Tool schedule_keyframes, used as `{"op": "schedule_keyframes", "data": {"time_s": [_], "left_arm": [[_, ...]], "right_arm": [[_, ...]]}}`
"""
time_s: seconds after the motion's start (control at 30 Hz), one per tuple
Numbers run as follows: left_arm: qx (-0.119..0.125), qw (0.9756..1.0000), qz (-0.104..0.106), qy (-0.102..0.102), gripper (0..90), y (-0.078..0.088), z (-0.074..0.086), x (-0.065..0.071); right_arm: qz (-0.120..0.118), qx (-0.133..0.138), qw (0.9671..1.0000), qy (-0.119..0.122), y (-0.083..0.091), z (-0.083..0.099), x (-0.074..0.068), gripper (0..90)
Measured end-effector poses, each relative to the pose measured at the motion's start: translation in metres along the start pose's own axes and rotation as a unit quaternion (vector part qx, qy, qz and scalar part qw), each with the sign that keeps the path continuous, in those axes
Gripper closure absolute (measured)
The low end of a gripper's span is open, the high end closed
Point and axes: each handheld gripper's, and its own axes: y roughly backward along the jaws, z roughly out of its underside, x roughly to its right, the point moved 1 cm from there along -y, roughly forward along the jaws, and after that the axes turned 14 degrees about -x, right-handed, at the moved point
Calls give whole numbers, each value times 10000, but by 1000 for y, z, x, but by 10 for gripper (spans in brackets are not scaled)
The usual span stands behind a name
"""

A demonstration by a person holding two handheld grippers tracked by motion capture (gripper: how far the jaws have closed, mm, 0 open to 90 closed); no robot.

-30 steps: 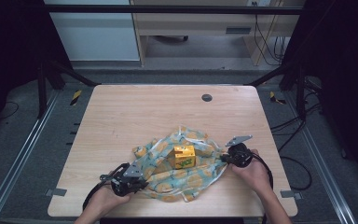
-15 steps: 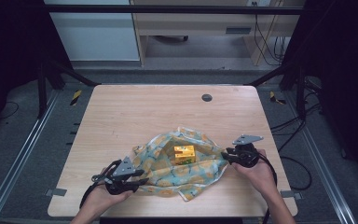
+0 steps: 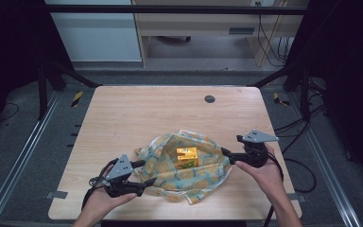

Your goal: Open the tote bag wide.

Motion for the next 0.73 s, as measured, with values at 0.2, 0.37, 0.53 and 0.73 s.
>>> {"op": "schedule_keyframes", "data": {"time_s": [0.2,0.37,0.53,0.73], "left_arm": [[-123,9968,-607,507,138,14,13,-31],[-416,9891,-991,1006,97,21,33,-62],[-734,9786,-1419,1294,77,24,56,-85],[-859,9709,-1691,1464,69,26,69,-102]], "right_arm": [[524,165,9977,-406,18,7,9,94],[945,-27,9931,-694,21,26,23,74],[1233,-365,9873,-937,13,51,39,76],[1194,-641,9836,-1189,6,74,44,105]]}}
